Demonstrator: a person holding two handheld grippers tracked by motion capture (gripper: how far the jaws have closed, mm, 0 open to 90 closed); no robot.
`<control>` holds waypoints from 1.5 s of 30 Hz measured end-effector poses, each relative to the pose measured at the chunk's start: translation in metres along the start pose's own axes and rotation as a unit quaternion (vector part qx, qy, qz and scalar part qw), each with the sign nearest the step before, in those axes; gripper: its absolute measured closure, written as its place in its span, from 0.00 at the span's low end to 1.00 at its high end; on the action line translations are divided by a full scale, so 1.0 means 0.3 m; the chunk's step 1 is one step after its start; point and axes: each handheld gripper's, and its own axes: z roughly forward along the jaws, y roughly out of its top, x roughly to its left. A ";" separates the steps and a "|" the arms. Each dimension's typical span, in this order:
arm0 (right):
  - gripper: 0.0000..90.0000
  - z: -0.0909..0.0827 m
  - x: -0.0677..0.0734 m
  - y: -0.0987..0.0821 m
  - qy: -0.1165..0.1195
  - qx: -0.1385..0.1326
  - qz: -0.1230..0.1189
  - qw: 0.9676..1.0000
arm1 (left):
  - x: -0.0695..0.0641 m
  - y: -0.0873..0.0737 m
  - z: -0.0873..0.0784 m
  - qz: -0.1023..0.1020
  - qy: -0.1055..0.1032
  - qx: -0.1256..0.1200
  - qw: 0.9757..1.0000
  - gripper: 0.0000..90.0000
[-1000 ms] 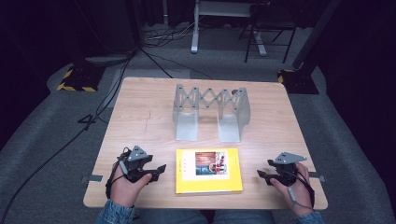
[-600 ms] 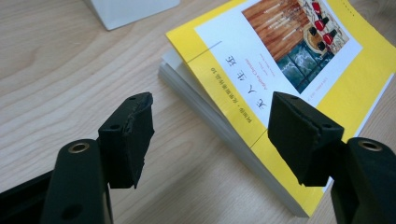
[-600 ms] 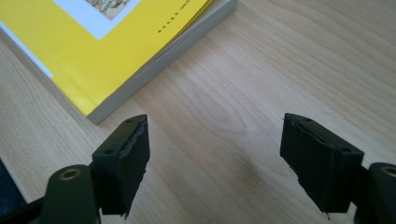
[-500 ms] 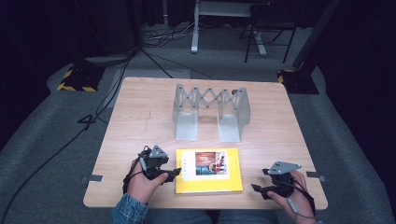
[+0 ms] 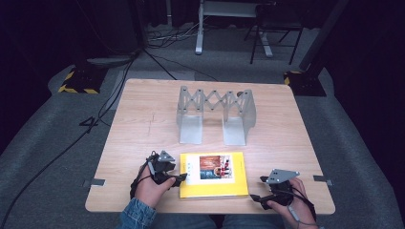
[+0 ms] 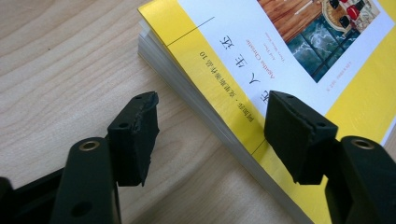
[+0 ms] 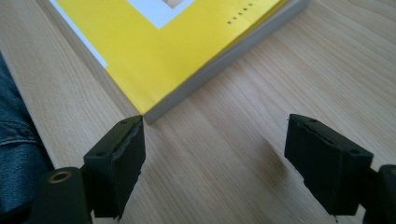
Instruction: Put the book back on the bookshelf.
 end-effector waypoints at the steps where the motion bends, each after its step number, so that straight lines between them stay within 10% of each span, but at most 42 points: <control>1: 0.23 0.004 0.004 0.003 0.004 0.001 -0.003 1.000 | 0.005 -0.003 0.003 -0.004 -0.009 -0.002 1.000 0.41; 9: 0.21 0.051 0.018 0.016 0.019 -0.015 -0.019 1.000 | 0.008 -0.015 0.005 -0.014 -0.049 -0.010 0.999 0.59; 26: 0.24 0.095 0.048 0.043 0.034 -0.039 -0.046 0.998 | 0.003 -0.019 0.011 -0.015 -0.049 -0.016 0.999 0.60; 39: 0.24 0.099 0.056 0.046 0.031 -0.040 -0.046 0.998 | -0.031 -0.002 -0.006 0.027 -0.022 -0.025 0.999 0.67; 45: 0.24 0.100 0.056 0.042 0.031 -0.045 -0.044 0.998 | -0.040 0.001 -0.021 0.024 -0.053 -0.061 0.996 0.76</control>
